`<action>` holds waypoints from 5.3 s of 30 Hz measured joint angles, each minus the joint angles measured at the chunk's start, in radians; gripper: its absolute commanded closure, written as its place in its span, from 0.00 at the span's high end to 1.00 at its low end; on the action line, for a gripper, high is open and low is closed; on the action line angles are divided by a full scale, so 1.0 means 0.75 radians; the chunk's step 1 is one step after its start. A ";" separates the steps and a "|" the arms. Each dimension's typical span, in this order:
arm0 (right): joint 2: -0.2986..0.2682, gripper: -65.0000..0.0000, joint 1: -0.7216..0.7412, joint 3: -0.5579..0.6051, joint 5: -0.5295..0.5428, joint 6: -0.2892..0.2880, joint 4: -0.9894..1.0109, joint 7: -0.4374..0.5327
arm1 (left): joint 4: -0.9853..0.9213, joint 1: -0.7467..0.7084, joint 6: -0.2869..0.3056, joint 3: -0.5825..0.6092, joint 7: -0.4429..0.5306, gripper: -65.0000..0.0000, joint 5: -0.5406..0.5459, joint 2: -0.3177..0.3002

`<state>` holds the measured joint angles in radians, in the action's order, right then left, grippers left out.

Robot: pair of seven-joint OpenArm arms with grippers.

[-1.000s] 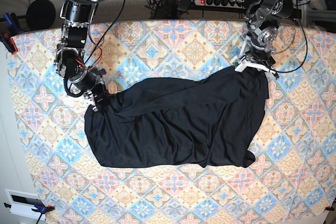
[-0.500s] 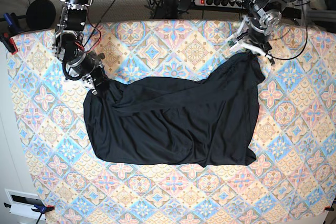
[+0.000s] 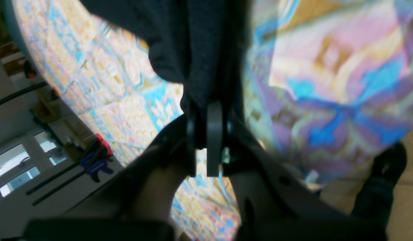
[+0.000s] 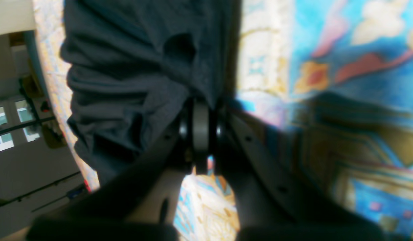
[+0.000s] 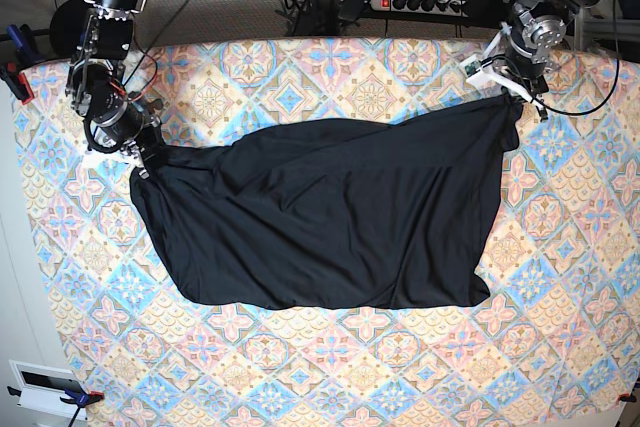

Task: Layout the t-shirt on the table in an organized manner, then fold the t-shirt properly
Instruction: 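Pull both held corners apart and away from the shirt to spread it, then release both grippers and lift them off the shirt corners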

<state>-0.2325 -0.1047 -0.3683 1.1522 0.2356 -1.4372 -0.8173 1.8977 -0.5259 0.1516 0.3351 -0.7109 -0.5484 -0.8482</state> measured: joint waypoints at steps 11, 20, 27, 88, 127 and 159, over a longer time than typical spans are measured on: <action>-0.101 0.00 -0.003 -0.075 0.001 -0.005 0.003 -0.009 | -0.001 -0.041 0.001 0.009 0.015 0.00 0.004 -0.059; -0.130 0.00 -0.071 -0.074 0.009 -0.009 0.003 -0.027 | -0.033 -0.130 -0.003 0.004 0.039 0.00 0.004 -0.147; -0.127 0.00 -0.120 -0.074 0.012 -0.012 0.005 -0.027 | -0.050 -0.156 -0.002 0.004 0.026 0.00 0.004 -0.146; -0.130 0.32 -0.347 -0.160 0.050 -0.045 -0.109 0.006 | -0.085 -0.173 -0.014 -0.003 0.014 0.42 -0.007 -0.136; -0.126 0.44 -0.465 -0.386 0.000 -0.005 -0.353 -0.003 | -0.001 -0.151 -0.002 -0.175 0.073 0.74 0.528 -0.143; -0.130 0.44 -0.434 -0.566 0.002 -0.010 -0.562 -0.004 | 0.162 -0.048 0.276 -0.697 0.120 0.69 0.533 0.416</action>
<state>-0.3302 -0.4305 -0.7925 1.1534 0.2279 -1.8584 -0.8200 2.0190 -0.5617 0.3584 -0.1875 -0.6209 -0.1486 -0.5362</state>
